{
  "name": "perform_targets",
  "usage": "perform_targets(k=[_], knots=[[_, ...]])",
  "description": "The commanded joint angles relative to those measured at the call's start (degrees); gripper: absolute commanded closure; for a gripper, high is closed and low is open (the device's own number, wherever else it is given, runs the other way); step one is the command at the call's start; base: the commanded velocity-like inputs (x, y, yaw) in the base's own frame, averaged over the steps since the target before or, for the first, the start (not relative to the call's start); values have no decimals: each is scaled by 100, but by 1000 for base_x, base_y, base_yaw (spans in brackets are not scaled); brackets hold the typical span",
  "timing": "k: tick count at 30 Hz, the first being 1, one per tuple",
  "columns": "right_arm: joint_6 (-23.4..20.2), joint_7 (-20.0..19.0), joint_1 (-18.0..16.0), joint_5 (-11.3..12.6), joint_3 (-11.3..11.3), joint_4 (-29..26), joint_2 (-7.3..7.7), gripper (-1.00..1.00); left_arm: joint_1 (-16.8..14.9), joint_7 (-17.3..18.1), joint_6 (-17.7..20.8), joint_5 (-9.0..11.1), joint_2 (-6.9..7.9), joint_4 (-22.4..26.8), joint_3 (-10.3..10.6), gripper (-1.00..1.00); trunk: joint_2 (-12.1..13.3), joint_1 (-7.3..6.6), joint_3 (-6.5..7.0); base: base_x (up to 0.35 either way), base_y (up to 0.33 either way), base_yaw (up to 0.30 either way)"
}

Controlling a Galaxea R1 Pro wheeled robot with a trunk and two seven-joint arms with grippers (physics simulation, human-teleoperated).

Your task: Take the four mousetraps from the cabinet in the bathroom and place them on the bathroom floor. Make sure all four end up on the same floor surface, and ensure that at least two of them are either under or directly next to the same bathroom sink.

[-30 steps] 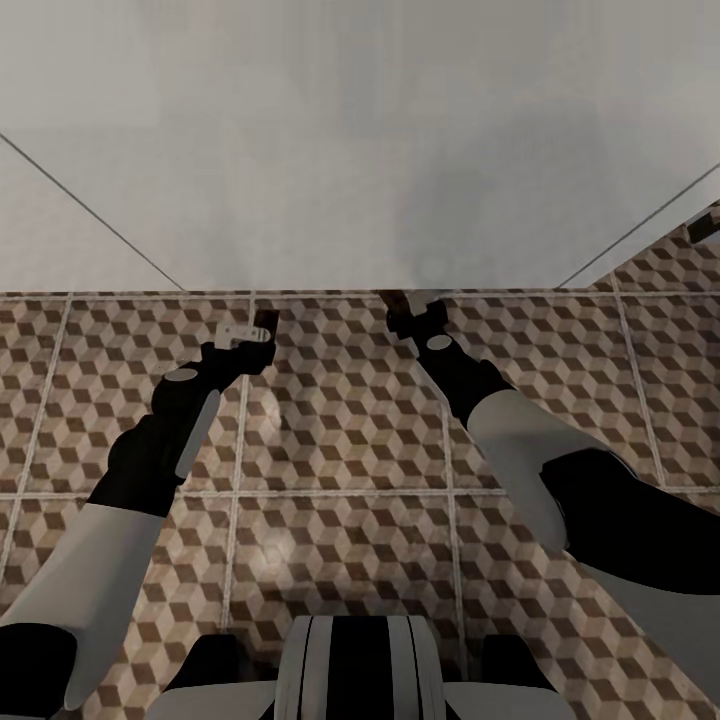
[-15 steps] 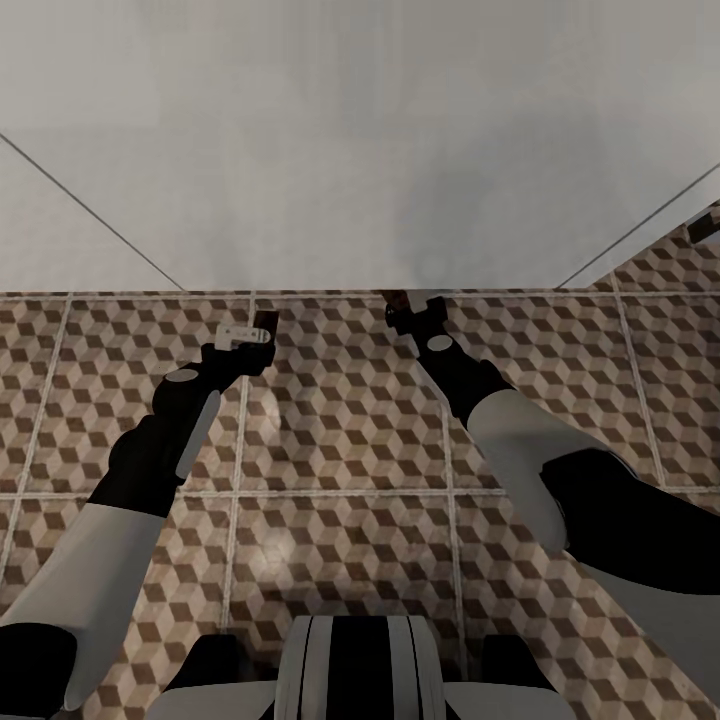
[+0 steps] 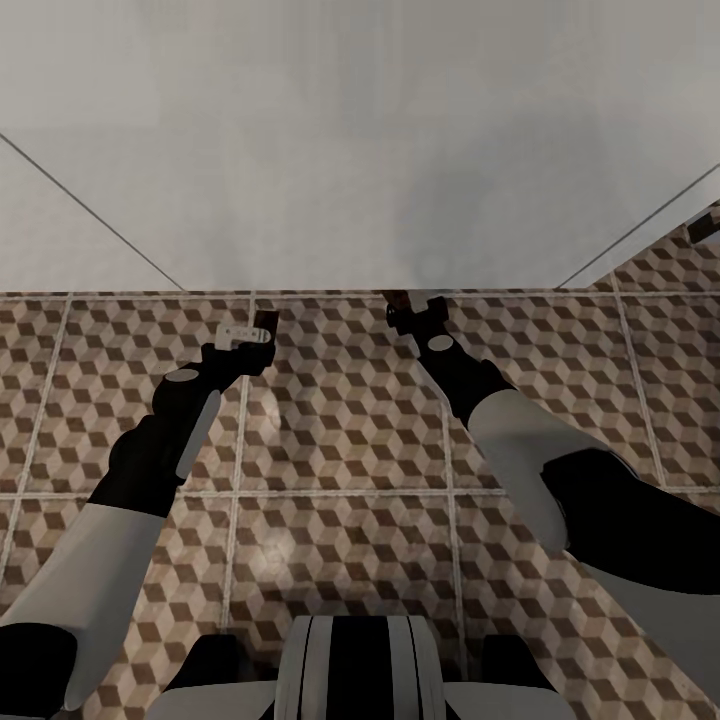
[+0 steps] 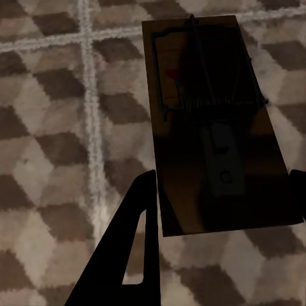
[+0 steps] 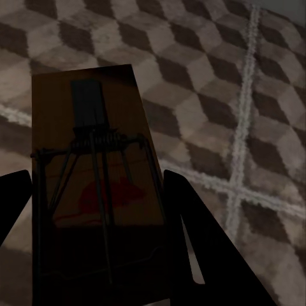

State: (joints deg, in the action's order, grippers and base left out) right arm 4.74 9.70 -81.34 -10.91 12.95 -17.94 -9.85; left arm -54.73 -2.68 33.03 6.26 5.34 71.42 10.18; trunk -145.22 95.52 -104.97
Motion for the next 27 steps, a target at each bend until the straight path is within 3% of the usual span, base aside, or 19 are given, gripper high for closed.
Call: perform_targets(k=[1, 27], knots=[[10, 41, -4, -25, 24, 9, 0, 100, -2, -21, 28, 51, 4, 5, 10, 100, -1, -1, -3, 0, 0, 0], [10, 50, -4, -19, 23, 1, -7, 100, -2, -23, 40, 51, -68, 67, 10, 100, -1, -1, -3, 0, 0, 0]])
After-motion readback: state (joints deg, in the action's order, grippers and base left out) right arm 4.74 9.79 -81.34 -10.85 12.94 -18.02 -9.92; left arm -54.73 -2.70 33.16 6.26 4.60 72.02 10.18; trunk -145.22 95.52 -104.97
